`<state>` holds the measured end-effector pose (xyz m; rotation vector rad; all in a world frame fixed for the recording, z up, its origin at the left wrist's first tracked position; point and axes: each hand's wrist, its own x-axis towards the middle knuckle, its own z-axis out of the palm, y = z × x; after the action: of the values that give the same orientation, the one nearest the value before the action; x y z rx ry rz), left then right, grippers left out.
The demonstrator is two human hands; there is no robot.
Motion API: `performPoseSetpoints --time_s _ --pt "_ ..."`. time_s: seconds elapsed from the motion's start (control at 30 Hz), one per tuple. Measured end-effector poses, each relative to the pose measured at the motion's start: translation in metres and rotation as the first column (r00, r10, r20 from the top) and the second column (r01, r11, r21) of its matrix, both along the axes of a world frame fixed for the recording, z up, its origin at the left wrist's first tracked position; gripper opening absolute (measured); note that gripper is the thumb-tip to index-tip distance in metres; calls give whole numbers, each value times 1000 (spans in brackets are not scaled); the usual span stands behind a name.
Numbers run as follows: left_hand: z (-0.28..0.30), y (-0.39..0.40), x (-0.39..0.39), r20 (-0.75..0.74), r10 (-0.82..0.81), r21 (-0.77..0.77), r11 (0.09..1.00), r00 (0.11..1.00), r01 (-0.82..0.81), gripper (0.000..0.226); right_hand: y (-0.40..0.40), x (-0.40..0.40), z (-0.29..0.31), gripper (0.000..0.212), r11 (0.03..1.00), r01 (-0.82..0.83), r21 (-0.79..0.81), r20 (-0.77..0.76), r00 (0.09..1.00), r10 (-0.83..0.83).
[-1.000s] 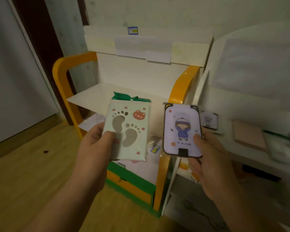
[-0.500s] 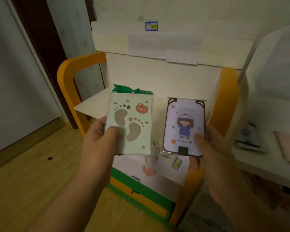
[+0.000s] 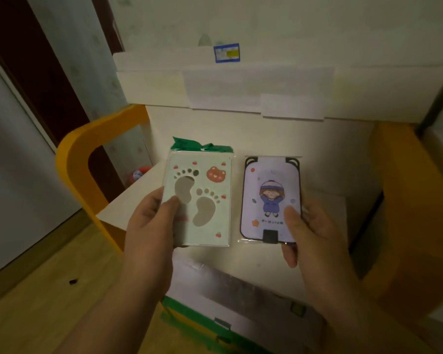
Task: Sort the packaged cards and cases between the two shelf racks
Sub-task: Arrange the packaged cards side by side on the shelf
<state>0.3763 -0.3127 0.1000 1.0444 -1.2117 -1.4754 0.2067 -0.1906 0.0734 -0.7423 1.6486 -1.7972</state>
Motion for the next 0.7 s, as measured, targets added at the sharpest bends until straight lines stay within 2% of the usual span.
performPoseSetpoints --time_s 0.27,0.47,0.6,0.7 --pt "-19 -88 -2 32 -152 44 988 988 151 17 -63 12 -15 36 996 86 -17 -22 996 -87" --pt "-29 -161 2 71 -310 59 950 948 306 19 -112 28 -32 37 982 179 57 -41 983 -177" --pt "-44 -202 3 94 -377 54 926 922 373 19 -149 40 -45 26 974 215 78 0 977 -215" --pt "-61 -229 6 133 -401 72 916 906 395 21 -167 51 -56 30 966 234 105 13 971 -237"
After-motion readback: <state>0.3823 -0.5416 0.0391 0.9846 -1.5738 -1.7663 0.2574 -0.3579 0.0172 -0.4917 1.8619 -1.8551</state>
